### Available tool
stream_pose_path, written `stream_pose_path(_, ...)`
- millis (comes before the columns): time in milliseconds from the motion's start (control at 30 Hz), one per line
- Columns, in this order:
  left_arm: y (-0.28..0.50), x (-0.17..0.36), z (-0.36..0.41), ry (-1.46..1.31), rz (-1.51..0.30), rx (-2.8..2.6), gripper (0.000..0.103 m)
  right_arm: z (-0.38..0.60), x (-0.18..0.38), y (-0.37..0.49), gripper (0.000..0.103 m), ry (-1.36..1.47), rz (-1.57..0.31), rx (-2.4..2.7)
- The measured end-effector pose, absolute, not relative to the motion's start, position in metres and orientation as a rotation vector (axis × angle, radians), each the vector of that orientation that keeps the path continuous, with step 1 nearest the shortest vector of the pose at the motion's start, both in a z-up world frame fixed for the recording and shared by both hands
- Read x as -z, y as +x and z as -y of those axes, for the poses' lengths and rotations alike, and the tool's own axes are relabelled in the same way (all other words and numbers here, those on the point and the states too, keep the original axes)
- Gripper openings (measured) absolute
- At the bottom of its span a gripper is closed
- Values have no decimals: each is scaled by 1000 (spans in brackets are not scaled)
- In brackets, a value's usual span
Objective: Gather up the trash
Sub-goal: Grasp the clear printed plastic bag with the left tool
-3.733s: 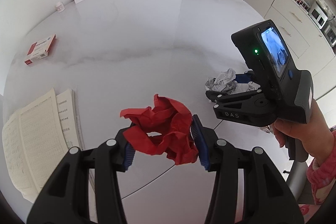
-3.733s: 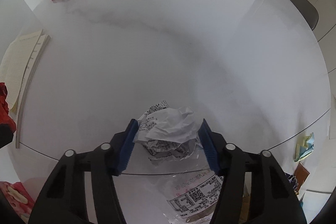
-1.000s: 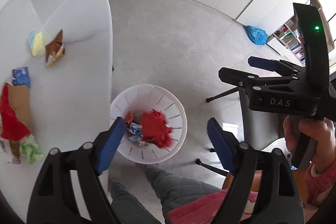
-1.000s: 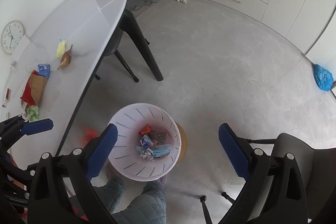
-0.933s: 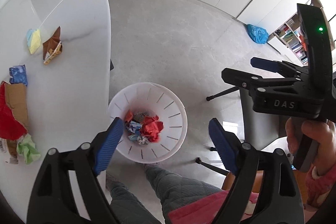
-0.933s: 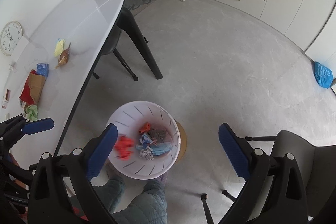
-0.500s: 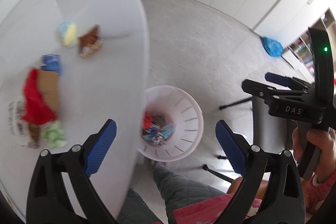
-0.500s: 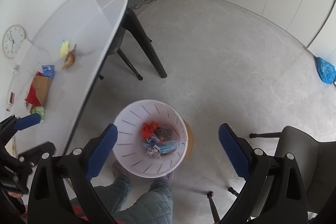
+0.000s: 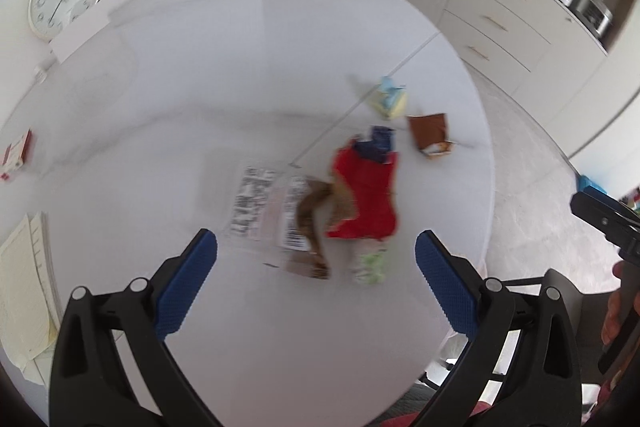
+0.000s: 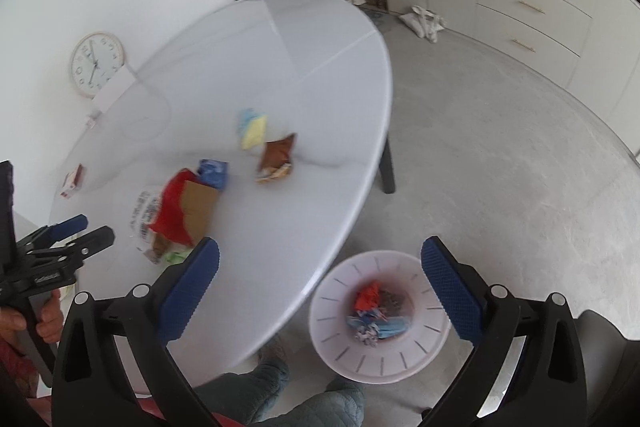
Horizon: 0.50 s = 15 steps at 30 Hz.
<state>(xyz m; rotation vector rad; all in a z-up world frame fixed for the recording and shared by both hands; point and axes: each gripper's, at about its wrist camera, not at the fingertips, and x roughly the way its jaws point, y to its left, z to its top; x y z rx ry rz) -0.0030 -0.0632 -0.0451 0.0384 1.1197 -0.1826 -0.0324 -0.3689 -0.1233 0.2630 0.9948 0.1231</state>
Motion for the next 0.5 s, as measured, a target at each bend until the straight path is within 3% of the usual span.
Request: stream_pose_path(500, 36, 99, 37, 134, -1189, 228, 95, 309, 126, -28, 100, 241, -1037, -147)
